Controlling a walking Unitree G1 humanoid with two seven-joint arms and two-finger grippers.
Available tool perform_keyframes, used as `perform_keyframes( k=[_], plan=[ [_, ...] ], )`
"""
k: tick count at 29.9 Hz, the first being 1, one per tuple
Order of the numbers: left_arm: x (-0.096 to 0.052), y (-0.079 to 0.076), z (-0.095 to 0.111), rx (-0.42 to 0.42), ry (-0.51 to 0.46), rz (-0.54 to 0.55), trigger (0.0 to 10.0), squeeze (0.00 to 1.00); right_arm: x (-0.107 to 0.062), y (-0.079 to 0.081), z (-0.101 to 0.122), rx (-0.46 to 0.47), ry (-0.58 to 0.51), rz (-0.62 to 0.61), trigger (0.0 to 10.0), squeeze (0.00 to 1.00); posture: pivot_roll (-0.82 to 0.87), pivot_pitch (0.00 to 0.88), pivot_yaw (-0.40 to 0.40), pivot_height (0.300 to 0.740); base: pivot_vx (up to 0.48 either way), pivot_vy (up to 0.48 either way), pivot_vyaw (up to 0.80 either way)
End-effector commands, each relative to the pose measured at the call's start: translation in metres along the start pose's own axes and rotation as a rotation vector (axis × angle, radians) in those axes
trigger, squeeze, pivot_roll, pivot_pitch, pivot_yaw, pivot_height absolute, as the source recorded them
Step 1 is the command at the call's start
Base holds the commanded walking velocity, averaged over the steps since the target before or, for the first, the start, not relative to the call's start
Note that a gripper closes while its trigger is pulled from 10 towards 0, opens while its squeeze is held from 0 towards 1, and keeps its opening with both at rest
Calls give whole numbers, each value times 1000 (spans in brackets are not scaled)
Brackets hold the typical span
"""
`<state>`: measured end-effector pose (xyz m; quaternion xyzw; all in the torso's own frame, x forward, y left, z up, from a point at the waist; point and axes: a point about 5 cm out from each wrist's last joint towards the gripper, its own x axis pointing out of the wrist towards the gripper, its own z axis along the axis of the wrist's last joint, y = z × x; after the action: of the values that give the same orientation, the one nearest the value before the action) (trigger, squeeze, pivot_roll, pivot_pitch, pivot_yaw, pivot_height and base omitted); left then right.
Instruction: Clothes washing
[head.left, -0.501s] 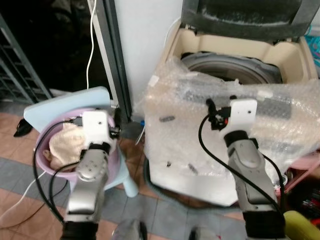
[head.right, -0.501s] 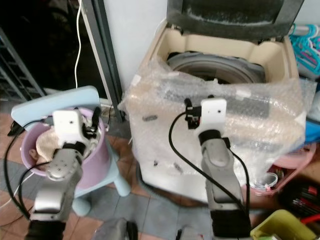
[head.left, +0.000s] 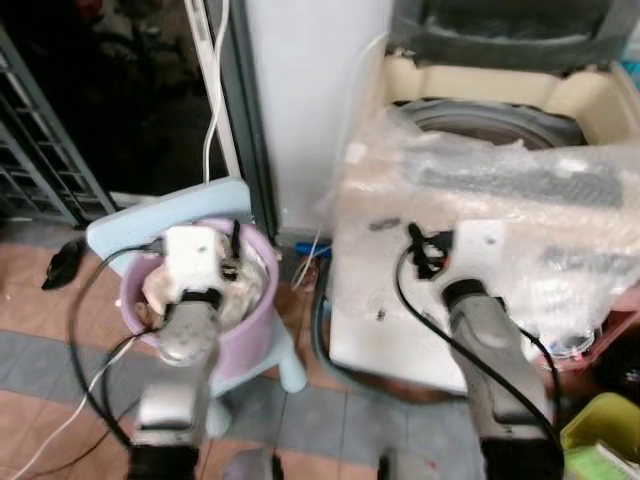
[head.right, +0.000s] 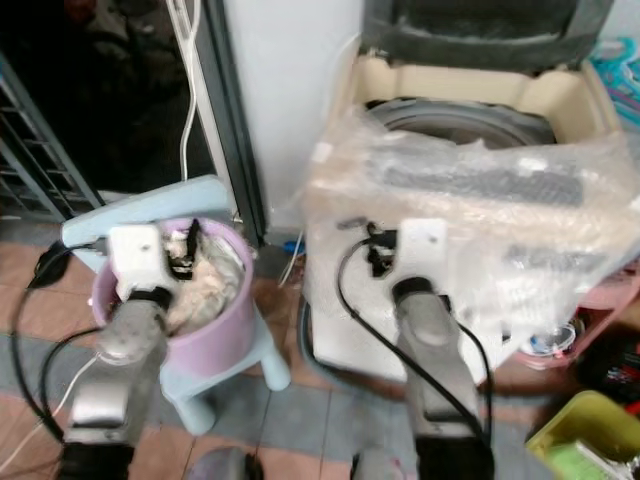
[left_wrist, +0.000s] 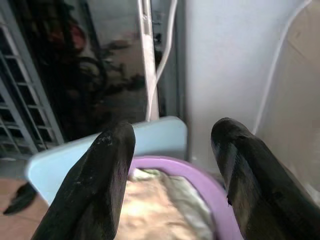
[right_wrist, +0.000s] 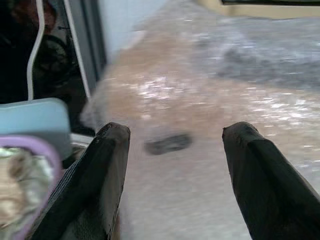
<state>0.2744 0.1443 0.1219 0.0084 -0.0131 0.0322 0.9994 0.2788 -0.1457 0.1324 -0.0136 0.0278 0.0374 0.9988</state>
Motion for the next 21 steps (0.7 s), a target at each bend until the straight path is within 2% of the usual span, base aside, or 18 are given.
perform_keyframes(
  k=[1,7,14,16,21],
  plan=[
    [0,-8,5,11,-28,-28,10000,0,-2,-7,2,-6,-10,-10,10000,0,-23,43,53,740,0,311,525],
    [-5,-5,4,2,-34,-69,10000,0,2,-7,5,5,-8,-6,10000,0,-19,49,50,740,0,0,763],
    [-5,4,-2,0,-4,-20,10000,0,3,-8,2,2,9,11,10000,0,-13,50,47,740,0,0,757],
    [-5,5,-3,2,-2,-15,10000,0,4,-8,2,6,10,17,10000,0,-10,47,47,740,0,0,538],
    [-4,6,-2,-2,-6,-19,10000,0,12,-7,3,-14,12,48,10000,0,-5,41,44,740,351,0,0]
  ],
)
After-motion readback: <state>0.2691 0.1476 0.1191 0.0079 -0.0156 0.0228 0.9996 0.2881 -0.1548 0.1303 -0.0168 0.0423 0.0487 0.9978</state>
